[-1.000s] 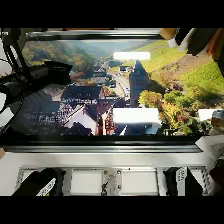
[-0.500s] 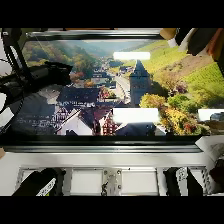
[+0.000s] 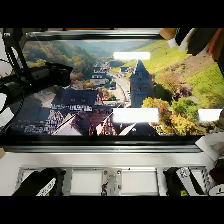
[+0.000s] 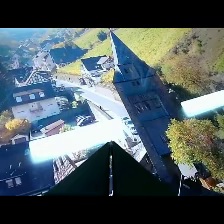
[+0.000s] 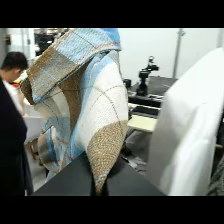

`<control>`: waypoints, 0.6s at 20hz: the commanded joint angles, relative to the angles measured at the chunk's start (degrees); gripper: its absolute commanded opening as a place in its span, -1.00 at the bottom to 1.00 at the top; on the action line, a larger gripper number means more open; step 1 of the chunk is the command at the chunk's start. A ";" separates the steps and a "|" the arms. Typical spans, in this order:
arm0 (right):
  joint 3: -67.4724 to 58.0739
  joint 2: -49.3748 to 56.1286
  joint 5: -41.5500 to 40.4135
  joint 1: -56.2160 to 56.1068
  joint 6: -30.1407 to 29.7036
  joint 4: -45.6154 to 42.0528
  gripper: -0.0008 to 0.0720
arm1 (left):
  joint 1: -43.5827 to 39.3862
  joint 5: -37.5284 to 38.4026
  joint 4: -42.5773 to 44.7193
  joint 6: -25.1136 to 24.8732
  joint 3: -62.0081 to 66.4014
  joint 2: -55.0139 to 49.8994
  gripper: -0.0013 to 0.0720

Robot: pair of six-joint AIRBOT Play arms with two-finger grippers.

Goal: Fold the clothes and pants, and hang the long-sleeved shirts on hangers.

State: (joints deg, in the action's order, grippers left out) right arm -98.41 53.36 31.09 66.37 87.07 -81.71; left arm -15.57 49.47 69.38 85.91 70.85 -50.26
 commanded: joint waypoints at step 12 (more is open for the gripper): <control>-2.25 3.72 9.73 8.55 5.95 -0.42 -0.95 | -0.04 -0.02 -0.02 0.00 -0.02 -0.04 -0.93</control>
State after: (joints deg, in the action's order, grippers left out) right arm -100.64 56.69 37.19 74.67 92.86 -81.97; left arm -15.57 49.45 69.36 85.91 70.85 -50.26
